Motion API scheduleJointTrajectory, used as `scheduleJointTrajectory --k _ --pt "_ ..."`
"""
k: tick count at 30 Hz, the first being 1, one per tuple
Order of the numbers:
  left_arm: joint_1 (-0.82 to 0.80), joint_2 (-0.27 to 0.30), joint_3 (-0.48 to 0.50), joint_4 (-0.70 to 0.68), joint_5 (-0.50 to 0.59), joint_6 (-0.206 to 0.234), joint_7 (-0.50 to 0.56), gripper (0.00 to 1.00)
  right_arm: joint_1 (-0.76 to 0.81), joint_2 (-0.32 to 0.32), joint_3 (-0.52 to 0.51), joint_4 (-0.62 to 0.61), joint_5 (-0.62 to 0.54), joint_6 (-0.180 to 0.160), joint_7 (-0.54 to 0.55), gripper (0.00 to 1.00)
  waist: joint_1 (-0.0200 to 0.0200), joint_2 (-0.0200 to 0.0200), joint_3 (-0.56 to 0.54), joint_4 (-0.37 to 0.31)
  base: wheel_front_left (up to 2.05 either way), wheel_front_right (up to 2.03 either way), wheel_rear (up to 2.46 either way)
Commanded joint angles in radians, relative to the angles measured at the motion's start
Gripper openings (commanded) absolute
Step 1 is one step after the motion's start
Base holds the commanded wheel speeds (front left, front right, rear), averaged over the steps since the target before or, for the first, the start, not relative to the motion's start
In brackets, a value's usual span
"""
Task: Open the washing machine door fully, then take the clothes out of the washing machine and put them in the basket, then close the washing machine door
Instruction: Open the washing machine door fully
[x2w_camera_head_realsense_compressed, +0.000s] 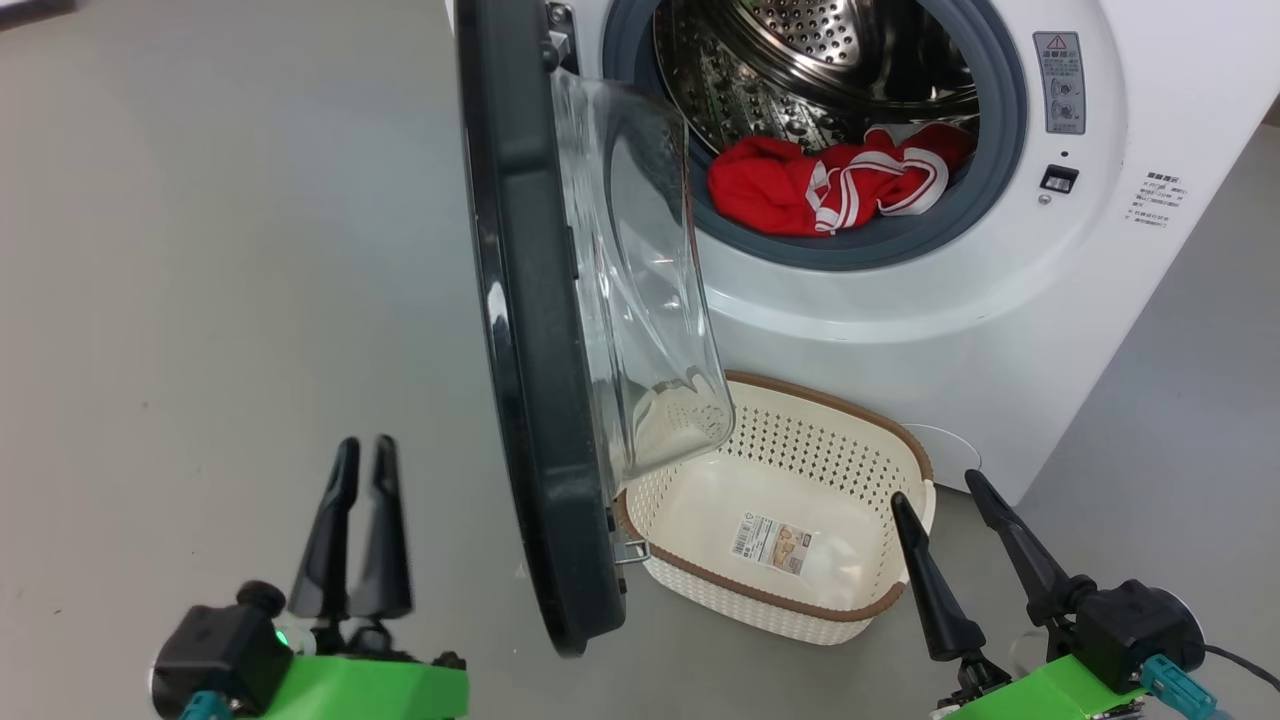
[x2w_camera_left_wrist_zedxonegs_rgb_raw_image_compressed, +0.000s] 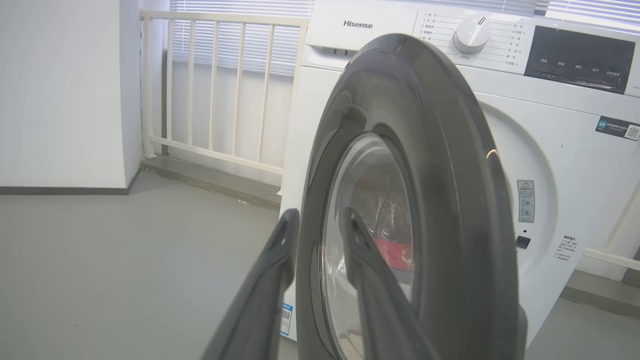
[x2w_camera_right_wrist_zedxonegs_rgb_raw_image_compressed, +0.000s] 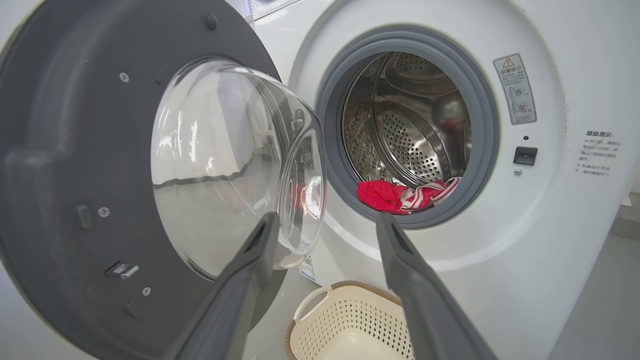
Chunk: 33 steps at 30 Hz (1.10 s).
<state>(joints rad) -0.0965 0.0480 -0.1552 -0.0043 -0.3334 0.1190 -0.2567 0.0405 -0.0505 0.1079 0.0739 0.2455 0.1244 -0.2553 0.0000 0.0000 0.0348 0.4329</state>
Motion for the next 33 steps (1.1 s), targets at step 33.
scheduleJointTrajectory --k 33 --pt "-0.107 0.002 -0.339 -0.252 -0.02 -0.064 0.138 0.0 -0.039 0.0 0.017 -0.014 0.027 0.006 -0.006 1.0 0.0 0.0 0.001 -0.034 0.0 0.0 0.0"
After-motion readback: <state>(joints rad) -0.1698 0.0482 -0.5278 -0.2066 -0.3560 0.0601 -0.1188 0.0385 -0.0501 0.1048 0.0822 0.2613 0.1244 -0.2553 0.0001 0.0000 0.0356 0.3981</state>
